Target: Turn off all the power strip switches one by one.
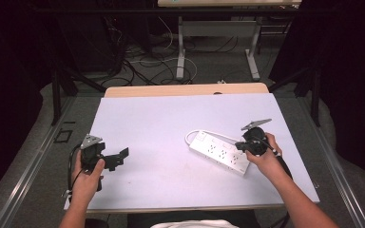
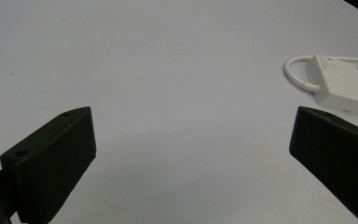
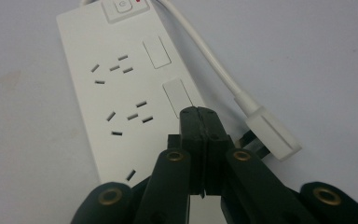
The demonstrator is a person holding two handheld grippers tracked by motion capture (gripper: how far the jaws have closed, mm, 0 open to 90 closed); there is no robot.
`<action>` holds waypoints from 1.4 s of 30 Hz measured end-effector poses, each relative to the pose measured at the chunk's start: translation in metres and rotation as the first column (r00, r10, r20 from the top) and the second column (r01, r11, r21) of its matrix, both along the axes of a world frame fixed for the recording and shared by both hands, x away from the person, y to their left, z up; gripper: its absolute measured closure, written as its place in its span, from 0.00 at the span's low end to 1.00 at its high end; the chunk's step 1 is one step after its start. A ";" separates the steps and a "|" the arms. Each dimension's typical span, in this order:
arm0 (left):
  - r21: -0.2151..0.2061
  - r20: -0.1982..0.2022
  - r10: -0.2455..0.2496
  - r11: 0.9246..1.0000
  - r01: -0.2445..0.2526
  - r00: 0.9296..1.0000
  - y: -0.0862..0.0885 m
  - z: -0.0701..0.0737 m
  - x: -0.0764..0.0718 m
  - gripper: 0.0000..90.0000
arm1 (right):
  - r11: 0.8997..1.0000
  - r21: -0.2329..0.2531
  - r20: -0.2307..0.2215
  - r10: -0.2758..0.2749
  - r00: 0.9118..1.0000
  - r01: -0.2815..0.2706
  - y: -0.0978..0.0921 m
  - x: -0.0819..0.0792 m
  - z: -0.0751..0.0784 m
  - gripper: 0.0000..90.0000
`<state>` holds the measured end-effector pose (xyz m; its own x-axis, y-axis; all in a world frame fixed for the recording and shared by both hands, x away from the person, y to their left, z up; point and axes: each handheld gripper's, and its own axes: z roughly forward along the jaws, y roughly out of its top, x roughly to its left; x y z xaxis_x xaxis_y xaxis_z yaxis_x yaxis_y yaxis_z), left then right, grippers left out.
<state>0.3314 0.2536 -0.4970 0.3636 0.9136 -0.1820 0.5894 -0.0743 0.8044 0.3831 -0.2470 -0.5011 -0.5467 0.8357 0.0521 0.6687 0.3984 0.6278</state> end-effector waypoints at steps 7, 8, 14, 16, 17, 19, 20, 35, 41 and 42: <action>0.001 0.002 0.009 1.000 -0.009 1.000 0.001 0.001 0.001 0.01 | 1.000 -0.003 -0.015 -0.009 1.000 0.009 -0.007 -0.001 -0.009 1.00; 0.000 0.001 0.009 1.000 -0.009 1.000 0.001 0.000 0.001 0.01 | 1.000 0.002 -0.018 -0.011 1.000 0.012 -0.008 -0.001 -0.010 1.00; 0.009 -0.006 0.004 1.000 -0.004 1.000 -0.001 -0.001 0.001 0.01 | 1.000 0.003 -0.024 -0.026 0.999 0.026 -0.013 0.000 -0.015 1.00; 0.010 -0.005 0.003 1.000 -0.003 1.000 -0.001 -0.001 0.001 0.01 | 0.999 0.013 -0.028 -0.032 0.999 0.032 -0.014 0.000 -0.016 1.00; 0.010 -0.005 0.002 1.000 -0.002 1.000 -0.001 -0.001 0.001 0.01 | 0.999 0.015 -0.036 -0.036 0.999 0.037 -0.014 0.000 -0.017 1.00; 0.011 -0.006 0.003 1.000 -0.003 1.000 -0.001 -0.001 0.001 0.01 | 1.000 0.010 -0.029 -0.029 0.999 0.030 -0.014 0.000 -0.018 1.00; 0.011 -0.006 0.004 1.000 -0.004 1.000 -0.001 -0.001 0.001 0.01 | 1.000 0.011 -0.029 -0.029 0.999 0.029 -0.014 0.000 -0.018 1.00; 0.015 -0.010 0.002 1.000 -0.002 1.000 -0.002 -0.001 0.001 0.01 | 0.999 0.030 -0.030 -0.031 0.999 0.032 -0.016 -0.001 -0.020 1.00; 0.010 -0.004 0.003 1.000 -0.003 1.000 -0.001 -0.001 0.001 0.01 | 0.999 0.035 -0.022 -0.024 0.999 0.025 -0.014 -0.003 -0.023 1.00; 0.009 -0.004 0.003 1.000 -0.003 1.000 -0.001 -0.001 0.001 0.01 | 0.999 0.031 -0.028 -0.024 0.999 0.025 -0.014 -0.004 -0.022 1.00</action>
<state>0.3327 0.2525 -0.4981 0.3604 0.9162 -0.1751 0.5925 -0.0799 0.8016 0.3793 -0.2614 -0.5235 -0.5243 0.8464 0.0936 0.6955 0.3622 0.6205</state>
